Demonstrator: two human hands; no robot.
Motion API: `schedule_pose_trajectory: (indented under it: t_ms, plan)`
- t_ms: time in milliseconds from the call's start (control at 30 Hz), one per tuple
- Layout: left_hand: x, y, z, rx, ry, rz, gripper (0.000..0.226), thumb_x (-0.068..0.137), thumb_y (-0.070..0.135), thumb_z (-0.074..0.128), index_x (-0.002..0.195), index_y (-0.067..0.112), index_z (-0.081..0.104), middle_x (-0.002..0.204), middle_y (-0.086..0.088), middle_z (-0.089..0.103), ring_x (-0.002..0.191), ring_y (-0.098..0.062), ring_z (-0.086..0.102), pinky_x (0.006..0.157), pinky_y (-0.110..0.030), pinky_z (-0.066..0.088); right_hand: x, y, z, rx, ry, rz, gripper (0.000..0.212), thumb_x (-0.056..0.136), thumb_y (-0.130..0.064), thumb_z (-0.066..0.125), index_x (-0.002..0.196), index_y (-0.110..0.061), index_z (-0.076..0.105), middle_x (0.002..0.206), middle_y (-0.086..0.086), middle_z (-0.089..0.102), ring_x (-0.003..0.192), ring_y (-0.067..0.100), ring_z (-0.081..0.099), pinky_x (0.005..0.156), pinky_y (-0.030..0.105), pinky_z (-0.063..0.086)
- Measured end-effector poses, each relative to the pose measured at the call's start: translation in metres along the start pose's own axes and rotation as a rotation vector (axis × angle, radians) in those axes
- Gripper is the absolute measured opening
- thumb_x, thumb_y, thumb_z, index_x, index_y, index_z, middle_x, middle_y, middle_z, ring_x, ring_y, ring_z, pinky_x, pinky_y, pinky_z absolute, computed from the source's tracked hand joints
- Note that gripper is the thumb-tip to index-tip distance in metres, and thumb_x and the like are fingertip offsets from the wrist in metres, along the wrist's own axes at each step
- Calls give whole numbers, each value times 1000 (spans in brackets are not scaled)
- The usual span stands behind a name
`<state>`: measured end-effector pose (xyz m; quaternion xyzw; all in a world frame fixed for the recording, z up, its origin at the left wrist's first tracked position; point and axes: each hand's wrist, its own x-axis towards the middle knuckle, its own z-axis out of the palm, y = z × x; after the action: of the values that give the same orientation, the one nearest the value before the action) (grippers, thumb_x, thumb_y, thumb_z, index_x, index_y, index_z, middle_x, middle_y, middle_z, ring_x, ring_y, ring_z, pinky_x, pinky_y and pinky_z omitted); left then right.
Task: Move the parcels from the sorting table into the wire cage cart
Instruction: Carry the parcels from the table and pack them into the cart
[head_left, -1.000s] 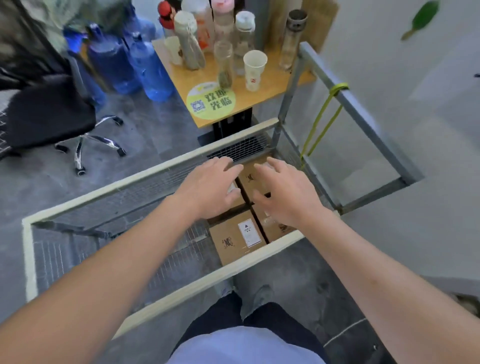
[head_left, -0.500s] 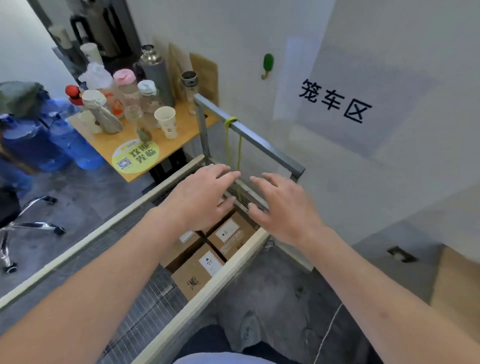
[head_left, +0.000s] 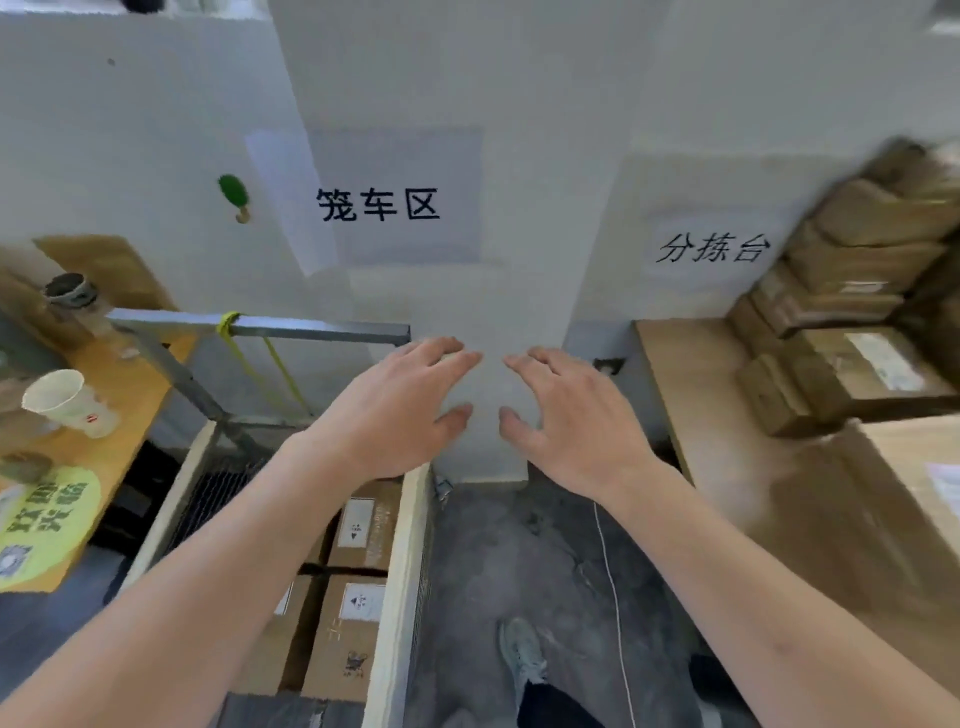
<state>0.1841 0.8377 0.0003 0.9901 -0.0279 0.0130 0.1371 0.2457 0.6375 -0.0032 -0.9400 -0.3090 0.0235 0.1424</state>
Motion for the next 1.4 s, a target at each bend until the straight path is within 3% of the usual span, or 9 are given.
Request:
schedule_pose_trajectory:
  t_ms: [167,400,567,767,1067,1400]
  plan:
    - [11,56,3,-1,-33,236,61,103,45,52,159,32,32,162,9,33,145,-18,38,113,-38,41,-67,27,-23,9,75,209,64,98,-50,56,156,-29,42,161,2,40,146,25,38,117,42,36]
    - [24,158,19,-23,-65,512,61,103,43,55,159,27,37,160,4,37,143,-18,40,114,-32,34,-168,73,-55,-11,212,441,64,96,-50,59,155,-31,44,158,-1,43,141,22,43,111,40,43]
    - [25,237,37,-44,-65,663,60,99,42,62,154,25,46,156,-3,45,142,-24,45,115,-43,42,-241,108,-76,-19,263,569,63,97,-53,57,155,-32,43,158,-1,42,142,21,43,115,39,40]
    - [-1,351,62,-41,-86,733,61,100,44,59,157,30,40,161,2,38,145,-20,40,116,-42,42,-344,165,-102,-2,272,666,62,99,-54,55,155,-32,41,159,-1,39,143,21,42,113,39,41]
    - [-47,517,101,-54,-101,702,61,100,48,54,156,32,38,160,4,37,143,-20,42,109,-44,48,-489,259,-135,-3,273,660,62,99,-55,55,155,-31,43,158,0,40,137,22,47,105,38,48]
    - [-59,623,121,-41,-120,830,63,101,46,58,158,36,34,161,9,32,143,-17,41,111,-36,45,-573,309,-168,-11,347,798,61,98,-54,56,154,-33,45,160,1,40,138,24,46,106,40,48]
